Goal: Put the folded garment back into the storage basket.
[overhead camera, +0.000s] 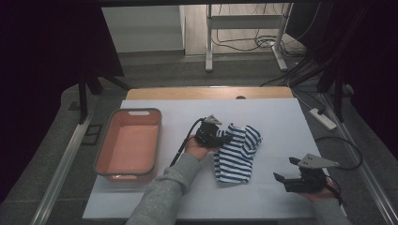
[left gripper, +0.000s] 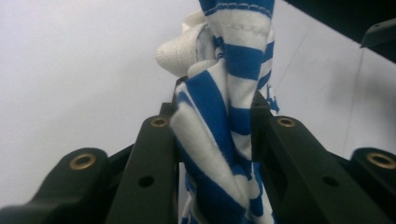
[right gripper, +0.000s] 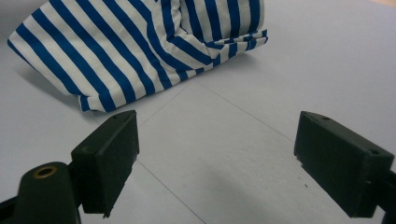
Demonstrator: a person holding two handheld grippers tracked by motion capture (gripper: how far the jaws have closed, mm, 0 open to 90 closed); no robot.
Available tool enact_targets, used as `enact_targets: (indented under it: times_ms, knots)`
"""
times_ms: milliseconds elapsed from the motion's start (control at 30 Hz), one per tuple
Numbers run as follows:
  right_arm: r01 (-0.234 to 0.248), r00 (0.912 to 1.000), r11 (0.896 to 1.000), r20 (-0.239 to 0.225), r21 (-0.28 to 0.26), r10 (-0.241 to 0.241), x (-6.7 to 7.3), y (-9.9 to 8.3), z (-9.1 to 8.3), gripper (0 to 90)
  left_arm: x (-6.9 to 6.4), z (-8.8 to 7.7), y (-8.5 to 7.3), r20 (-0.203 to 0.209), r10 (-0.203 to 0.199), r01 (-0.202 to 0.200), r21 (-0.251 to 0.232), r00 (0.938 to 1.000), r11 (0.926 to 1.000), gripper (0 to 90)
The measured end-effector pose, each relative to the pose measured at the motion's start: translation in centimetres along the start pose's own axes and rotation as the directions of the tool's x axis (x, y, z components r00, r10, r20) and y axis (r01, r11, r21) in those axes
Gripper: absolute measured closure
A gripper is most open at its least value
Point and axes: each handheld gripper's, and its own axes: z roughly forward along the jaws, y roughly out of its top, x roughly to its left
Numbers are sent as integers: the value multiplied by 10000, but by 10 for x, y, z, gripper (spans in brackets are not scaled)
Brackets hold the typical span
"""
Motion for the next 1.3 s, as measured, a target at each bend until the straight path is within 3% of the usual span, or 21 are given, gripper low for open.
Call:
enact_targets:
  times_ms: [200,767,1300]
  knots:
    - [37,10000,10000,3,13,-37,0,0,1,147,-8,-7,3,155,147,-142,-306,9998,9994,732]
    - [49,10000,10000,18,-50,-49,0,1,0,147,-10,-33,6,574,-252,331,-1422,9980,9893,734]
    - [74,9999,9999,75,-92,-73,0,2,1,150,-14,-47,8,650,-189,307,-1861,9977,9821,734]
